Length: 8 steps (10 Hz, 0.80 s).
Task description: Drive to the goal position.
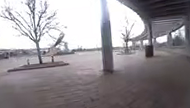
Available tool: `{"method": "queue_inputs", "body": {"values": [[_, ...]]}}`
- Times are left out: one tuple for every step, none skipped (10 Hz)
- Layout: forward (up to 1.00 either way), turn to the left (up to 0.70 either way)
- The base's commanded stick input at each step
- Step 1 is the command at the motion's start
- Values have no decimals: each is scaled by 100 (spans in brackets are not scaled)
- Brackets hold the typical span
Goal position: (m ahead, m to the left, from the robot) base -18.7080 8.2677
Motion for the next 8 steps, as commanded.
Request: {"method": "queue_inputs", "body": {"values": [[20,-80],[20,-80],[20,-80],[20,-80],[23,-74],[37,-45],[45,-27],[45,-27]]}}
